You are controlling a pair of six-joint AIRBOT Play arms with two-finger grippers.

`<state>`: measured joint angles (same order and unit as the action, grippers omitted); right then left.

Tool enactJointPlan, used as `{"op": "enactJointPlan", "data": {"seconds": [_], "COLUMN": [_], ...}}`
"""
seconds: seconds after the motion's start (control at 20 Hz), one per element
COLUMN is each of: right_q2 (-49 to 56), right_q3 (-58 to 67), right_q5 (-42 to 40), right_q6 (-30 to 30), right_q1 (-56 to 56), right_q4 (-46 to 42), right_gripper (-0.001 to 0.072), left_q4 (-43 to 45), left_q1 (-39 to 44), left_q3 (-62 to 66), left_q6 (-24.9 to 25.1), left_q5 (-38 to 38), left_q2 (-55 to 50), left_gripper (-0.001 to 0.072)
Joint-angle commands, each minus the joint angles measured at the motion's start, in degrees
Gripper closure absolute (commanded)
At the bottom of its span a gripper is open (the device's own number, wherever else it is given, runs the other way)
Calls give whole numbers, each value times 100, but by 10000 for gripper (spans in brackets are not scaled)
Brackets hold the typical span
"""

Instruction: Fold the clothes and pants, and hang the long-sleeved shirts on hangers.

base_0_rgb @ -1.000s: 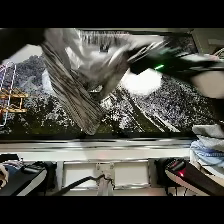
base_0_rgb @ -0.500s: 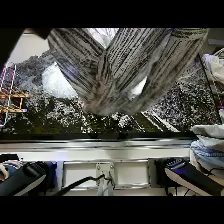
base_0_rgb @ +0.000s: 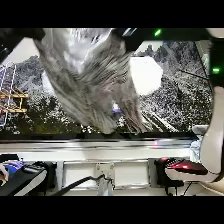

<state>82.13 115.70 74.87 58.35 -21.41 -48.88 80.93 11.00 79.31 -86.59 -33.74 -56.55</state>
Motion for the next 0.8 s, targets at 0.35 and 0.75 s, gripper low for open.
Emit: {"op": "enactJointPlan", "data": {"seconds": [0.35, 0.75], "right_q2": [407, 1172], "right_q3": [-59, -59], "right_q5": [339, -103], "right_q6": [-483, -120], "right_q1": [-535, -555], "right_q4": [1154, 684], "right_gripper": [688, 688], "left_q4": [1141, 2691], "left_q1": [-470, -940], "left_q3": [-232, -234], "left_q6": [-1375, -1611], "left_q5": [-2164, -2815], "left_q2": [-306, 267], "left_gripper": [267, 258]}}
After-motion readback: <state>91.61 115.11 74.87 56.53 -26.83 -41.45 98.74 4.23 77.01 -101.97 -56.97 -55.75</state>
